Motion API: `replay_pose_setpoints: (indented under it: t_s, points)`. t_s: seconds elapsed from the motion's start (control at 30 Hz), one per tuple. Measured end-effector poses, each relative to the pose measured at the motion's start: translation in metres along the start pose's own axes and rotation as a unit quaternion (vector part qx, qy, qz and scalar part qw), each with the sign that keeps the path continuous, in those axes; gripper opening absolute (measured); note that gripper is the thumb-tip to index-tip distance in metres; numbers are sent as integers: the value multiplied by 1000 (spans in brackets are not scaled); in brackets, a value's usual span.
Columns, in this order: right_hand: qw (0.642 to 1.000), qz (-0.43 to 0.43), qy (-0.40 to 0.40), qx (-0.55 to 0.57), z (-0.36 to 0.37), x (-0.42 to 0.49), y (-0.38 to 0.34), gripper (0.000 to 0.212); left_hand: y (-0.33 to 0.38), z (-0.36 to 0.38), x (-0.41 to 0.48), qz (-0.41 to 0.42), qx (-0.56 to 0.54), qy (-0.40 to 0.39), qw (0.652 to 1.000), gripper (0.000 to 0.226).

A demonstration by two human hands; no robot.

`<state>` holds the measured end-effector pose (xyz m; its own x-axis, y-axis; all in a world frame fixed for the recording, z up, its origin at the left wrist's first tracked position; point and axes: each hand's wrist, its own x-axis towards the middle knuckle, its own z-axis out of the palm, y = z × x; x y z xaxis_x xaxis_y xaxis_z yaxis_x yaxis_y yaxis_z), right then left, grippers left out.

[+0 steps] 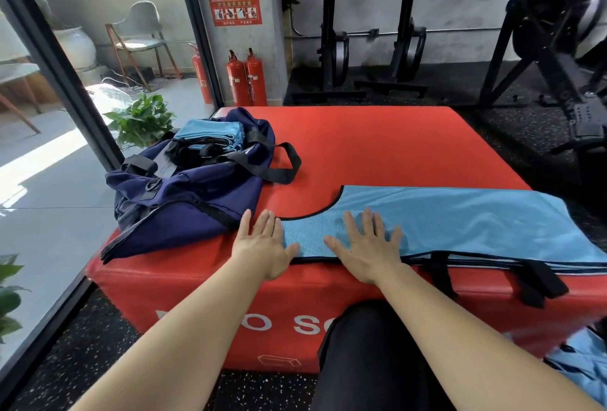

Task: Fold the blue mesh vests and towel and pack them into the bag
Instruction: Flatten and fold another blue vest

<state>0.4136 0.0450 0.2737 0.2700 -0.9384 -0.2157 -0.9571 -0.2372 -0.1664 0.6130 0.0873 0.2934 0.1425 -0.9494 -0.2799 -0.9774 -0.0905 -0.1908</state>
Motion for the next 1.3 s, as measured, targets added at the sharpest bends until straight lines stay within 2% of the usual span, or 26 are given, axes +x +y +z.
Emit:
replay_pose_setpoints:
  t_s: [0.13,0.27,0.37,0.5,0.6,0.73,0.83,0.97,1.07,1.17,1.23,1.3]
  points:
    - [999,-8,35,-7,-14,7,1,77,23,-13,-1,49,-34,66,996,69]
    - [999,6,22,-35,-24,20,18,75,54,-19,8,123,-69,73,987,63]
    - [998,12,20,-54,-32,31,34,77,67,-19,20,142,-83,64,984,65]
    - [998,17,-13,-52,-34,51,46,83,63,-4,32,136,-80,11,987,90]
    - [998,0,-22,-51,-25,70,42,84,47,3,41,139,-80,24,987,102]
    - [997,-25,11,-70,-18,88,35,85,30,4,55,138,-59,27,988,101]
    - [998,-29,8,-60,-18,82,34,83,29,5,56,138,-51,20,989,99]
    - [997,22,52,-50,-20,46,54,85,29,3,56,137,-45,15,989,99]
    - [997,64,29,-30,-7,11,76,88,32,-2,51,129,-36,-3,991,103]
    - [998,65,4,-22,-4,1,80,87,36,-11,41,113,-67,-17,991,111]
    - [998,62,4,-23,-9,-1,76,85,33,-16,33,79,-130,-2,988,105]
    - [998,42,18,-37,-12,-6,71,83,27,-17,27,43,-146,34,988,86]
